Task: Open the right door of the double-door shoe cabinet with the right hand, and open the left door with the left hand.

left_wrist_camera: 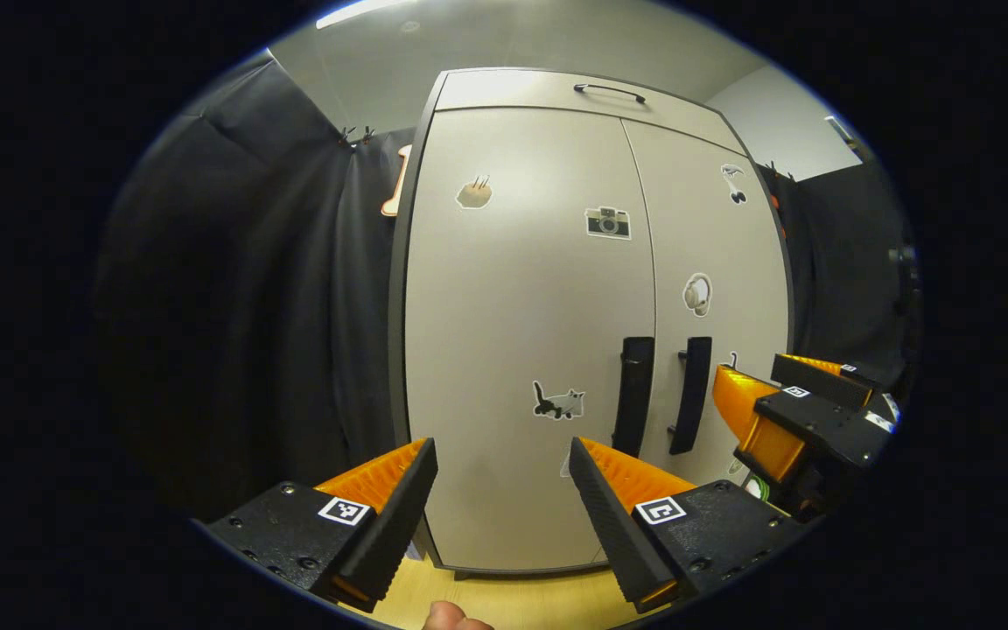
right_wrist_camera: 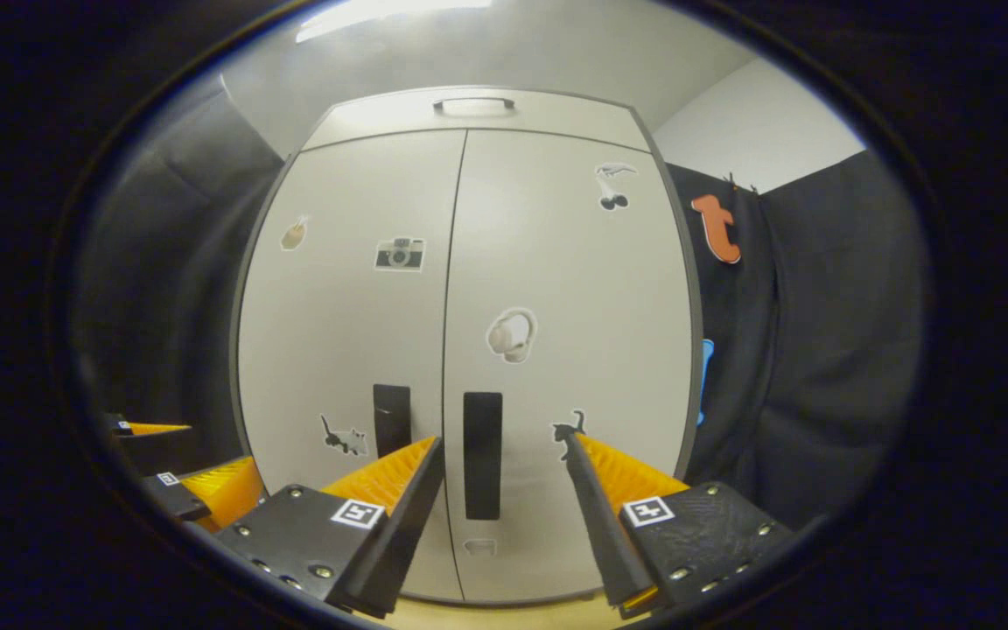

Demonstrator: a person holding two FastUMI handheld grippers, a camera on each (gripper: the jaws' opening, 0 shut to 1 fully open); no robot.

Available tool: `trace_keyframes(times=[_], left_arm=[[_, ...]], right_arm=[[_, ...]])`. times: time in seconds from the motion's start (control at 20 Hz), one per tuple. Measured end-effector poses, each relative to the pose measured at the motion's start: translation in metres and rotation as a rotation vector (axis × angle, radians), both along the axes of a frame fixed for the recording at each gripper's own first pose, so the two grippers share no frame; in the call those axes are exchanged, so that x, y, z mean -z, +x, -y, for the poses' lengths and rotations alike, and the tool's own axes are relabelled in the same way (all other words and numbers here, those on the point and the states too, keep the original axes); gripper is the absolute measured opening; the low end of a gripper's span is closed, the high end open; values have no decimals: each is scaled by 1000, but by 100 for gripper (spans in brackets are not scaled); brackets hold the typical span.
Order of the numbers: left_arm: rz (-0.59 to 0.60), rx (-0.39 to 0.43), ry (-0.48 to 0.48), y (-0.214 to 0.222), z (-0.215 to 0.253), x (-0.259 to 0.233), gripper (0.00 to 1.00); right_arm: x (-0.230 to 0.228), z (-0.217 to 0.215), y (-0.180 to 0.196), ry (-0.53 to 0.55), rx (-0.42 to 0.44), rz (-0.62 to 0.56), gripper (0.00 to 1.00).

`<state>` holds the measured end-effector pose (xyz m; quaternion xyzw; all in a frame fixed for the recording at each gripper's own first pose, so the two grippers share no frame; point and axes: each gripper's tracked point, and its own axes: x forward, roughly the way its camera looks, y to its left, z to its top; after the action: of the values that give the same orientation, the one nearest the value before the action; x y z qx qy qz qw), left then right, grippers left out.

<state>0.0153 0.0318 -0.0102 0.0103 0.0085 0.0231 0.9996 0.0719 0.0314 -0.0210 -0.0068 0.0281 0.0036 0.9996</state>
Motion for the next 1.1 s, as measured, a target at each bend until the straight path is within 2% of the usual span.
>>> trace_keyframes(times=[0.05,0.1,0.25,0.3,0.35,0.75,0.8,0.9,0.95,1.0,1.05,1.1], left_arm=[[-2,-2,1,1,-2,1,95],[-6,-8,4,2,-5,2,95],[-13,-24,9,6,-14,3,95],[-16,-29,9,7,-16,4,95],[-17,-35,9,7,-19,6,95],[-33,-68,7,12,-32,12,95],[-34,-69,8,12,-33,11,93],[-34,-70,8,13,-34,12,95],[-37,-70,7,12,-34,13,93],[-38,-71,5,11,-34,13,95],[-39,-72,3,10,-34,14,95],[-40,-74,3,9,-35,15,93]], right_arm=[[4,-2,6,2,-2,-17,82],[10,-8,11,10,-17,-33,70],[25,-17,27,23,-33,-79,69],[28,-20,30,25,-37,-86,58],[30,-21,34,23,-38,-91,55],[48,-18,54,7,-25,-138,57],[50,-18,60,7,-21,-135,30],[50,-18,61,7,-21,-138,36],[54,-18,63,17,-17,-146,36],[51,-18,62,22,-13,-149,27],[52,-18,61,19,-13,-158,27],[53,-18,62,22,-12,-158,31]])
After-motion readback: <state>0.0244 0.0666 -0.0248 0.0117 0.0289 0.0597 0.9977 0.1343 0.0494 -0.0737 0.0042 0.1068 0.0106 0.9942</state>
